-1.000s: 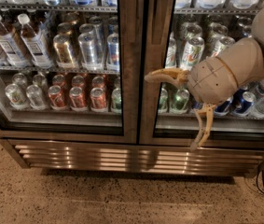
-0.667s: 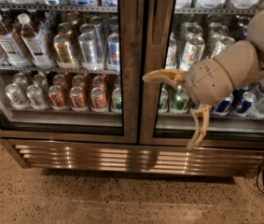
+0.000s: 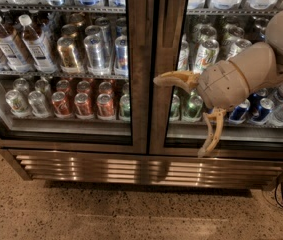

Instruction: Open left fridge door

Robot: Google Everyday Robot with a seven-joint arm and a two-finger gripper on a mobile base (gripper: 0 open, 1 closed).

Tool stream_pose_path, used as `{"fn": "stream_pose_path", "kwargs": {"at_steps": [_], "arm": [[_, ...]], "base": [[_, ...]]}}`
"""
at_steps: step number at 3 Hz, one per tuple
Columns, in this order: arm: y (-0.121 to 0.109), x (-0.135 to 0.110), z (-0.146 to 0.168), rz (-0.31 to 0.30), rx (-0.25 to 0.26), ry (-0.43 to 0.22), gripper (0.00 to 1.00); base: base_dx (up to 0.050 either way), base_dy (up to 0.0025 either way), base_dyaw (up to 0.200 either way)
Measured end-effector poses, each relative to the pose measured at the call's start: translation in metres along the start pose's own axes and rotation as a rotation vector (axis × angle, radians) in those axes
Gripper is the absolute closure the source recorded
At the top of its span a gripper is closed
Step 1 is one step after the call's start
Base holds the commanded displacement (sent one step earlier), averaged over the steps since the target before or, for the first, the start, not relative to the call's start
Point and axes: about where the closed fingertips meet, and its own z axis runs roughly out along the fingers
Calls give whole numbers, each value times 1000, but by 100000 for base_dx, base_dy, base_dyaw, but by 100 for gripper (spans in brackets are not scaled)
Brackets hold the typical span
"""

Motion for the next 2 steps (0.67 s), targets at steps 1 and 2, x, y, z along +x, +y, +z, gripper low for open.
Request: {"fn": "stream_pose_path", "kwargs": {"at_steps": [1, 2], "arm": [[-20, -3, -14, 27, 93, -14, 0], [-35, -4, -24, 51, 174, -8, 0]], "base": [[0, 0, 0], [0, 0, 0]]}}
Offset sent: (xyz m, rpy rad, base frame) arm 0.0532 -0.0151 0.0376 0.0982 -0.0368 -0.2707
